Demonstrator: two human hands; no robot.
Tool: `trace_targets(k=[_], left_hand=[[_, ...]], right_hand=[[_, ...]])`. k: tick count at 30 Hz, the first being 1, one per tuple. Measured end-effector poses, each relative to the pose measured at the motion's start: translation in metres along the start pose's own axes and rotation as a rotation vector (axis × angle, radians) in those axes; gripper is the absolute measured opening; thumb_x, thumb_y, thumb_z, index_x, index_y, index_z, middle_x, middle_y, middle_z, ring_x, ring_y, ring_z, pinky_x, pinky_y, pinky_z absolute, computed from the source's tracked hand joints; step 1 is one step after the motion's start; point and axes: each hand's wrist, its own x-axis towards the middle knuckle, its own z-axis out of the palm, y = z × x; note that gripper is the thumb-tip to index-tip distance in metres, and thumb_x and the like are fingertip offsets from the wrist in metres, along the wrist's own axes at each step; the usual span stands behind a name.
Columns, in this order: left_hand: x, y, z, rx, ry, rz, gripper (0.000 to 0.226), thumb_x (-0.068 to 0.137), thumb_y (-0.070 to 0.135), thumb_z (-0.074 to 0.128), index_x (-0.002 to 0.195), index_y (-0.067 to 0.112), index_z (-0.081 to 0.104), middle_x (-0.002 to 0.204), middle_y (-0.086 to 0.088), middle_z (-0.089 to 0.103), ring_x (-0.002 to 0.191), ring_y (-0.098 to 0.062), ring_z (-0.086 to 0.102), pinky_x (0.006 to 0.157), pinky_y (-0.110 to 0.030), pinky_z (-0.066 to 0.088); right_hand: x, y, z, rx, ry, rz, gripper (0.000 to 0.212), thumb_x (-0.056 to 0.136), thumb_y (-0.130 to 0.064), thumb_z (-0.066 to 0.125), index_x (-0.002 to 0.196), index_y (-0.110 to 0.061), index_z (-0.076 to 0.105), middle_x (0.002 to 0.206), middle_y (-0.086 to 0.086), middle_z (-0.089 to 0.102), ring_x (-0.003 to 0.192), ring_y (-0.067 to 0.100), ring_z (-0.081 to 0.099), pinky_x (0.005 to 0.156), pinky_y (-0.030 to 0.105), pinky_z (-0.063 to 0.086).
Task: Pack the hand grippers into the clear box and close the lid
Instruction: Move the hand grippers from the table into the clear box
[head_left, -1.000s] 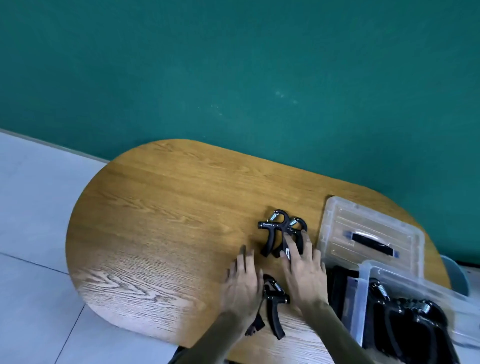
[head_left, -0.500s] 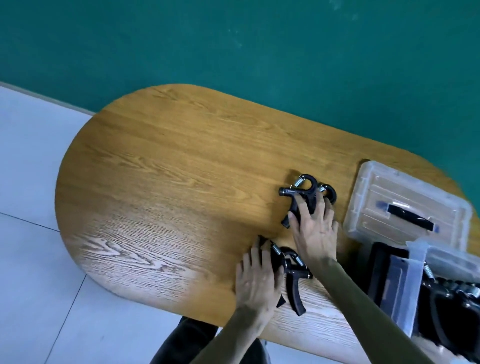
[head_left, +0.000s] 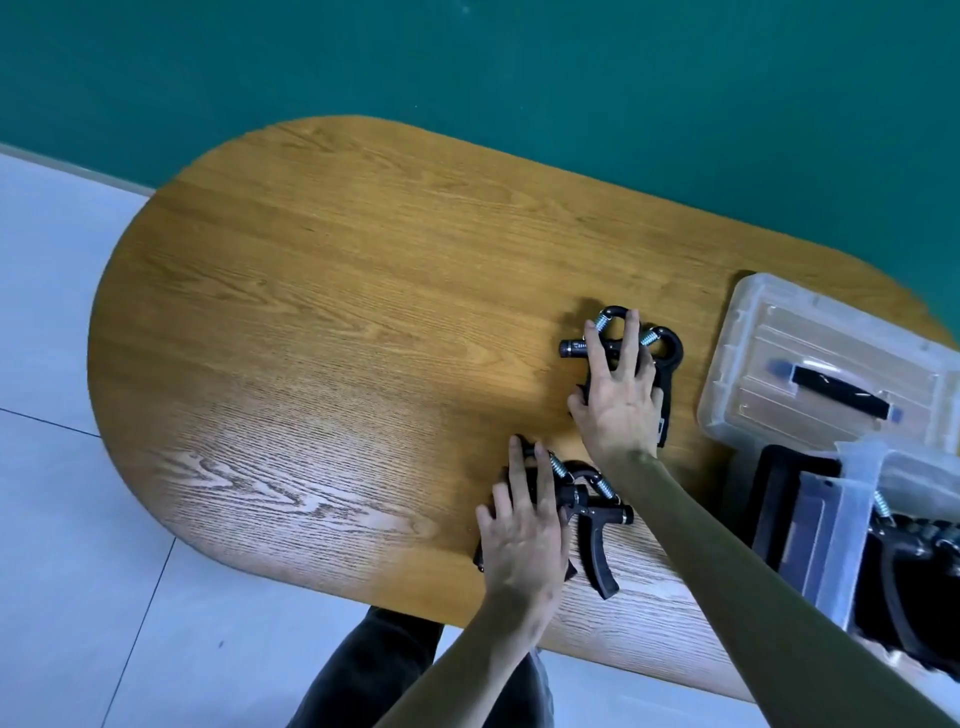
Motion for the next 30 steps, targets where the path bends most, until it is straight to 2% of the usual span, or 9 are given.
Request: trace_targets(k=[2,6,11,18,23,30], left_hand=[[0.000,-0.001,0.000,0.027,-0.013,0.016,0.083,0.093,0.044,0.055,0.159,0.014,0.015,0.164,-0.020,0.015,0.097,-0.026,0.054,0.073,-0.041,0.048],[0.002,0.000,-0.002,0.093,-0.017,0.049,0.091,0.090,0.041,0.065,0.158,0.010,0.013,0.164,-0.024,0.006,0.097,-0.029,0.054,0.074,-0.043,0.048],[0.004,-0.001,0.001,0.113,0.004,0.051,0.094,0.086,0.038,0.072,0.157,0.007,0.017,0.163,-0.026,0.008,0.093,-0.030,0.051,0.071,-0.043,0.048],[0.005,0.000,-0.001,0.139,0.002,0.072,0.086,0.092,0.044,0.058,0.157,0.005,0.017,0.162,-0.025,0.016,0.093,-0.029,0.048,0.073,-0.041,0.044],[0.004,0.003,-0.008,0.108,0.063,0.005,0.078,0.094,0.039,0.052,0.156,0.006,0.019,0.158,-0.024,0.028,0.099,-0.032,0.046,0.080,-0.044,0.044],[0.010,0.020,-0.054,0.132,0.097,-0.082,0.072,0.103,0.039,0.036,0.158,0.015,-0.003,0.165,-0.018,0.004,0.111,-0.031,0.036,0.090,-0.042,0.034]], right_hand=[[0.000,0.001,0.002,0.005,-0.008,0.007,0.090,0.090,-0.021,0.061,0.159,-0.036,0.005,0.166,0.003,-0.022,0.147,0.043,0.020,0.104,0.058,0.038],[0.001,0.010,0.003,-0.051,0.052,-0.022,0.087,0.088,-0.023,0.060,0.158,-0.037,0.010,0.168,0.004,-0.013,0.132,0.042,0.034,0.097,0.054,0.040],[0.000,0.019,0.010,-0.036,0.079,-0.016,0.087,0.086,-0.023,0.063,0.157,-0.037,0.015,0.169,0.004,-0.008,0.125,0.040,0.038,0.096,0.054,0.041],[-0.013,0.026,0.006,0.000,0.111,-0.044,0.082,0.085,-0.019,0.060,0.156,-0.037,0.023,0.169,0.006,-0.005,0.117,0.039,0.040,0.089,0.052,0.042],[-0.025,0.030,-0.007,0.027,0.091,-0.048,0.077,0.090,-0.023,0.058,0.157,-0.038,0.022,0.168,0.001,-0.015,0.118,0.037,0.036,0.092,0.051,0.041],[-0.062,0.033,-0.040,0.150,0.175,-0.062,0.075,0.087,-0.024,0.060,0.155,-0.037,0.031,0.170,0.001,-0.001,0.107,0.034,0.038,0.088,0.050,0.044]])
